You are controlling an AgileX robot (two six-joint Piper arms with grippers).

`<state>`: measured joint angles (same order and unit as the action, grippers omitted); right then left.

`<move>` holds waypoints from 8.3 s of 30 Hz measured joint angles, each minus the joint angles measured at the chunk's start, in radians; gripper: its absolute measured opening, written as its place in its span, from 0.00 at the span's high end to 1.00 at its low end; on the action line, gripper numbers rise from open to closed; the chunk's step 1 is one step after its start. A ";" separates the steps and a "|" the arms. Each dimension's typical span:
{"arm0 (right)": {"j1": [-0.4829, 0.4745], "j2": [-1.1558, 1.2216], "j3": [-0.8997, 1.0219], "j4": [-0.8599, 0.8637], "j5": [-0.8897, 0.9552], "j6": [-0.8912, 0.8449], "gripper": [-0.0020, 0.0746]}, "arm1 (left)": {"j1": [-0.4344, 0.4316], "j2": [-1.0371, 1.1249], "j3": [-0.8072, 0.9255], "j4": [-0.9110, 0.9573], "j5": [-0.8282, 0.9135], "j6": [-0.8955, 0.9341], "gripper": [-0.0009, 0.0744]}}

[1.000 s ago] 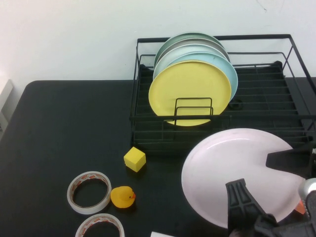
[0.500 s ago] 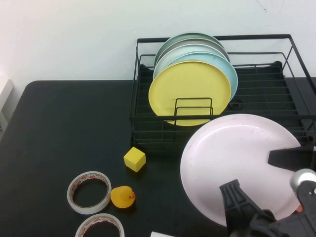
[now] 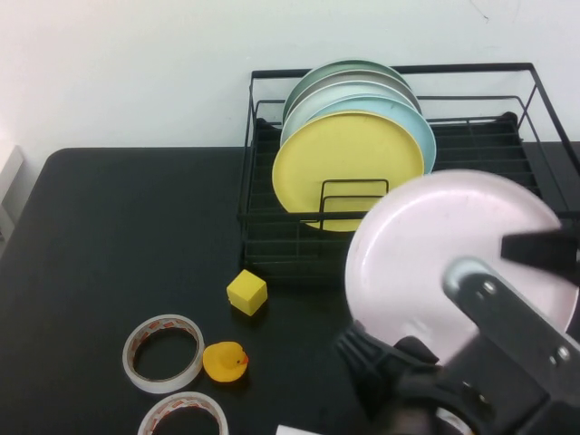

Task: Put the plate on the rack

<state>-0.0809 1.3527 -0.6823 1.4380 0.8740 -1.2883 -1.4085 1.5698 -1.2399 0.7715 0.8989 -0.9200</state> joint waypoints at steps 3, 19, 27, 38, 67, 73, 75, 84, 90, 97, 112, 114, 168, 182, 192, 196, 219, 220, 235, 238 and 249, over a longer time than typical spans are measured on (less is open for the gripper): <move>0.000 0.004 -0.086 -0.075 -0.005 -0.003 0.81 | 0.000 -0.078 0.015 -0.024 -0.011 -0.002 0.68; 0.021 0.012 -0.503 -0.234 0.036 -0.263 0.81 | 0.000 -0.807 0.592 0.187 -0.460 -0.543 0.99; 0.159 0.088 -0.675 -0.267 0.029 -0.445 0.81 | 0.000 -0.980 0.763 0.654 -0.521 -1.063 0.99; 0.230 0.333 -0.973 -0.392 0.073 -0.463 0.81 | 0.000 -1.078 0.917 0.908 -0.533 -1.441 0.99; 0.245 0.717 -1.324 -0.474 0.147 -0.414 0.81 | 0.000 -1.078 1.079 0.927 -0.275 -1.563 0.99; 0.281 0.728 -1.324 -0.503 0.147 -0.419 0.81 | 0.000 -1.078 1.079 0.927 -0.275 -1.563 0.99; 0.287 0.738 -1.324 -0.508 0.147 -0.419 0.81 | 0.000 -1.078 1.079 0.927 -0.275 -1.563 0.99; 0.289 0.748 -1.326 -0.500 0.128 -0.415 0.81 | 0.000 -1.078 1.079 0.927 -0.284 -1.563 0.99; 0.289 0.748 -1.326 -0.500 0.116 -0.396 0.81 | 0.000 -1.078 1.079 0.927 -0.286 -1.563 0.99; 0.289 0.748 -1.326 -0.500 0.115 -0.393 0.81 | 0.000 -1.078 1.079 0.927 -0.286 -1.563 0.99; 0.289 0.729 -1.326 -0.571 0.093 -0.380 0.81 | 0.000 -1.078 1.079 0.927 -0.286 -1.554 0.99; 0.289 0.729 -1.326 -0.582 0.102 -0.366 0.81 | 0.000 -1.078 1.079 0.927 -0.286 -1.552 0.99; 0.287 0.157 -1.017 -0.615 0.327 0.176 0.96 | 0.000 -1.078 1.079 0.927 -0.359 -1.440 0.99; 0.287 -0.670 -0.205 -0.501 -0.168 0.163 0.96 | 0.000 -1.078 1.079 0.927 -0.365 -1.438 0.99; 0.287 -1.118 0.047 -0.506 -0.315 0.231 0.96 | 0.000 -1.078 1.079 0.927 -0.365 -1.436 0.99; 0.287 -1.144 0.069 -0.559 -0.281 0.286 0.96 | 0.000 -1.078 1.079 0.927 -0.365 -1.436 0.99; 0.269 -1.188 0.535 -0.820 -0.820 0.422 0.96 | 0.000 -1.078 1.079 0.927 -0.365 -1.436 0.99; 0.255 -1.210 0.563 -0.873 -0.851 0.481 0.96 | 0.000 -1.078 1.079 0.927 -0.365 -1.436 0.99; -0.001 -1.365 0.706 -1.455 -0.548 1.270 0.96 | 0.000 -1.078 1.079 0.927 -0.367 -1.436 0.99; 0.011 -1.365 0.702 -1.459 -0.536 1.304 0.96 | 0.000 -1.078 1.079 0.927 -0.367 -1.436 0.99; 0.010 -1.365 0.700 -1.461 -0.524 1.318 0.96 | 0.000 -1.078 1.079 0.927 -0.367 -1.412 0.99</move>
<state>-0.0706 -0.0120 0.0180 -0.0232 0.3500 0.0294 -1.4085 0.4917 -0.1611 1.6989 0.5318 -2.3323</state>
